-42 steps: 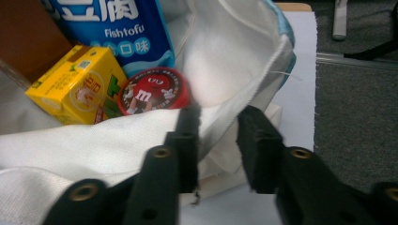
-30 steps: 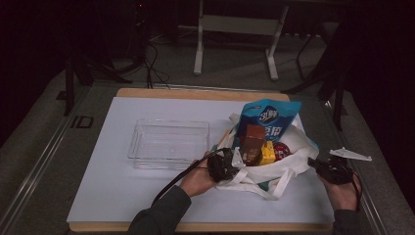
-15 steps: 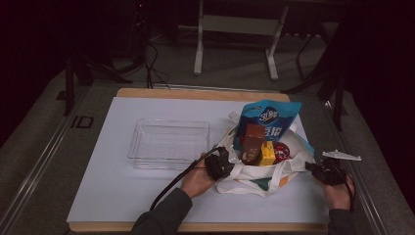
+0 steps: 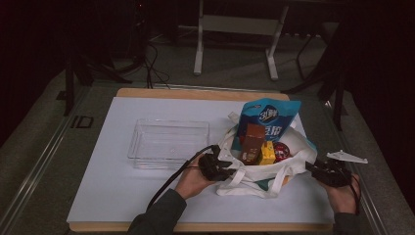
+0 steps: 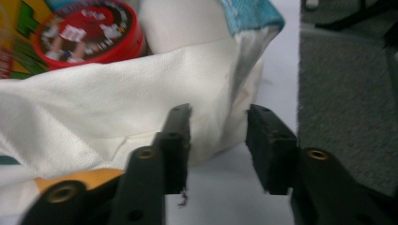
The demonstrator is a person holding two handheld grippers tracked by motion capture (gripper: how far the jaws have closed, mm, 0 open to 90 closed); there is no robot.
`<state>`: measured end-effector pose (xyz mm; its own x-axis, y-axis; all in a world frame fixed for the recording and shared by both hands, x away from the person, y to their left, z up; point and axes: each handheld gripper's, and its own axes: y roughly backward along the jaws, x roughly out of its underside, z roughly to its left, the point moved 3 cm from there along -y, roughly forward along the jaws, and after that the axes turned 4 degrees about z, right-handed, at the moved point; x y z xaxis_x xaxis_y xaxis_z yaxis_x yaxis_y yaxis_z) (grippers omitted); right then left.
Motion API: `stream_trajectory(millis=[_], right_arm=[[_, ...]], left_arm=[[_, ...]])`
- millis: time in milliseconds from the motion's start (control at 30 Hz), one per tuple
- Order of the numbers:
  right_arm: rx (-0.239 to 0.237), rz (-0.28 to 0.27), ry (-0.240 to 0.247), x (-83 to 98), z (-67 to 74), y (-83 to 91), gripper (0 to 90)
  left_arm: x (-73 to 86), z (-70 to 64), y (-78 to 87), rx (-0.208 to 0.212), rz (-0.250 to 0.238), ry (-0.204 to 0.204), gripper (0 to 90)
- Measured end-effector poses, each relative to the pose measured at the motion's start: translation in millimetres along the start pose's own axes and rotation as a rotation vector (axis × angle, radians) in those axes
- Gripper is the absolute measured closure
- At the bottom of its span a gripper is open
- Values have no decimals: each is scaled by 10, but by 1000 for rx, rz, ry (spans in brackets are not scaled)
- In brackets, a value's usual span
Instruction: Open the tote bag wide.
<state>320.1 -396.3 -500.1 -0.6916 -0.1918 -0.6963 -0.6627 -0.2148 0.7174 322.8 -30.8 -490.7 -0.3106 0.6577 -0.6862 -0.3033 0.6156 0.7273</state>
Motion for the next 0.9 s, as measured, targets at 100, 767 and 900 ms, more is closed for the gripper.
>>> stream_trajectory(millis=[100,767,900], right_arm=[[-15,-59,19,-78,-22,180,506],[-58,-156,105,-746,126,195,647],[-92,-146,120,-875,170,114,739]], left_arm=[[-22,15,154,5,-38,8,641],[-529,512,380,-180,-152,71,536],[-615,625,278,-176,-136,93,674]])
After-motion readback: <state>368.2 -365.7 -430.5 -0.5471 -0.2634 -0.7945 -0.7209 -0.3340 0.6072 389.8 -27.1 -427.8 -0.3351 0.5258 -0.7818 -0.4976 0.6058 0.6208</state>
